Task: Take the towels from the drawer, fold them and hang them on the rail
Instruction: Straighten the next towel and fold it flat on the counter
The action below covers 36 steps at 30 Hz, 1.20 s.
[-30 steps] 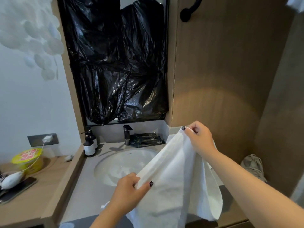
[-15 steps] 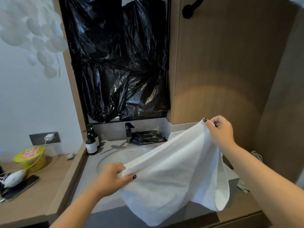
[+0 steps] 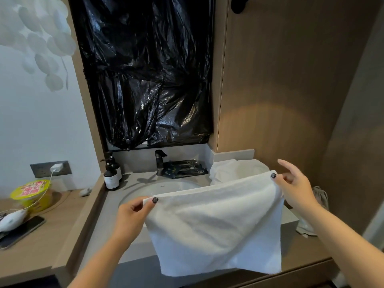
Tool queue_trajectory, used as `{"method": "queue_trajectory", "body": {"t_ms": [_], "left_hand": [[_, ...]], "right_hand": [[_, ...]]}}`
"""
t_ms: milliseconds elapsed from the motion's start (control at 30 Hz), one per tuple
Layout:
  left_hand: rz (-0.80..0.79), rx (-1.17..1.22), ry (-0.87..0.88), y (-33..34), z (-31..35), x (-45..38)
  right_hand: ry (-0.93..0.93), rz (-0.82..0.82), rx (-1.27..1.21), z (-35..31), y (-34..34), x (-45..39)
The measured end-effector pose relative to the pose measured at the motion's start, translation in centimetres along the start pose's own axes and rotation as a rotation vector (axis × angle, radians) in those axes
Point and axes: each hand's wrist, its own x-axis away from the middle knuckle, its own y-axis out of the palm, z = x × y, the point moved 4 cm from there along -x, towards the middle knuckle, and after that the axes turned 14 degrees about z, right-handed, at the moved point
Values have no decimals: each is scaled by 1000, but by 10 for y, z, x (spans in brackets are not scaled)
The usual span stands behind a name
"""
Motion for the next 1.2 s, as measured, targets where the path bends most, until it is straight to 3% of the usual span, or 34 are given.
{"method": "queue_trajectory", "body": {"t_ms": [133,333,467,667,900,1067,1200], "left_hand": [[65,81,-116,10,-8,-3],[205,281,-365,41,-16,4],[229,269,-420,63,-32,8],[105,132,-280,86,-55,11],[5,-66,-176,128,-66,-21],[30,-167,-201,173,-77,-60],[109,-155,-260,203,-107,-83]], "right_hand": [[-22,-29,83,20,-5,12],[92,144,48,47,-3,28],[179,261,27,70,-6,43],[178,260,187,107,-29,45],[131,183,394,132,-29,-13],[177,94,328,147,-1,-75],[315,74,176,177,42,-119]]}}
